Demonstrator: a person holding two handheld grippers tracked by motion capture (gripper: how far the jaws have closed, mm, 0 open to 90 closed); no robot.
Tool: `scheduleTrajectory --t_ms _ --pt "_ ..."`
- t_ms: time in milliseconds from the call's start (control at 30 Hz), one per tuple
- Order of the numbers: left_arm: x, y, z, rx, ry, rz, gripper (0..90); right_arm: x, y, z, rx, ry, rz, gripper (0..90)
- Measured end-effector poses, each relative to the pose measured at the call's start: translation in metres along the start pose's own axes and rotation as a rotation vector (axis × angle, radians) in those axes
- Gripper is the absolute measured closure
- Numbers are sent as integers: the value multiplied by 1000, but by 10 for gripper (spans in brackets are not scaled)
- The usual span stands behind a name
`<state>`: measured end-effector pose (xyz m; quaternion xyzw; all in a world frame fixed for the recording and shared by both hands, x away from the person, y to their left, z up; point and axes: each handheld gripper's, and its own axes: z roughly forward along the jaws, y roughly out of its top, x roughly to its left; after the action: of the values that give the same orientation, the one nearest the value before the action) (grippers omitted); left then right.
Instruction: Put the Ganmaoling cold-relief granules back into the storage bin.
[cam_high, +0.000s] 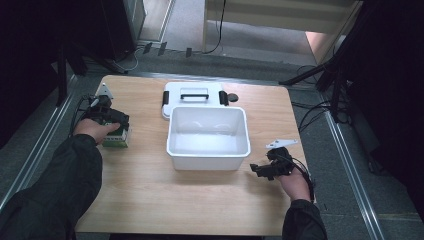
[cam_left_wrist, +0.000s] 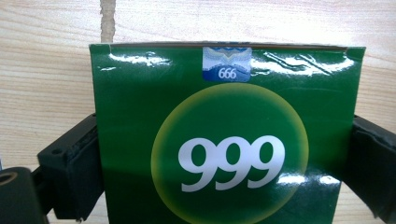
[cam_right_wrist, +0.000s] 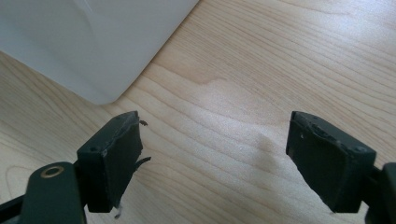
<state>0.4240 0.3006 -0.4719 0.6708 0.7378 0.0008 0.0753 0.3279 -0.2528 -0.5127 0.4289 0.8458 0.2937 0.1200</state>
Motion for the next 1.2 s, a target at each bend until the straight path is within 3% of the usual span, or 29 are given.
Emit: scheduleTrajectory --t_ms 200,500,567,867,1200 --pt "-1 1 -2 24 -3 15 43 0 0 0 -1 0 0 184" --pt "4 3 -5 36 -21 -18 51 0 0 0 0 3 -3 185" --pt "4 4 -9 39 -9 -15 51 0 0 0 0 4 -5 185" --pt "4 7 -24 35 -54 -42 52 0 1 1 -2 4 -1 184" --pt "-9 14 -48 48 -53 -19 53 1 2 1 -3 4 -2 185"
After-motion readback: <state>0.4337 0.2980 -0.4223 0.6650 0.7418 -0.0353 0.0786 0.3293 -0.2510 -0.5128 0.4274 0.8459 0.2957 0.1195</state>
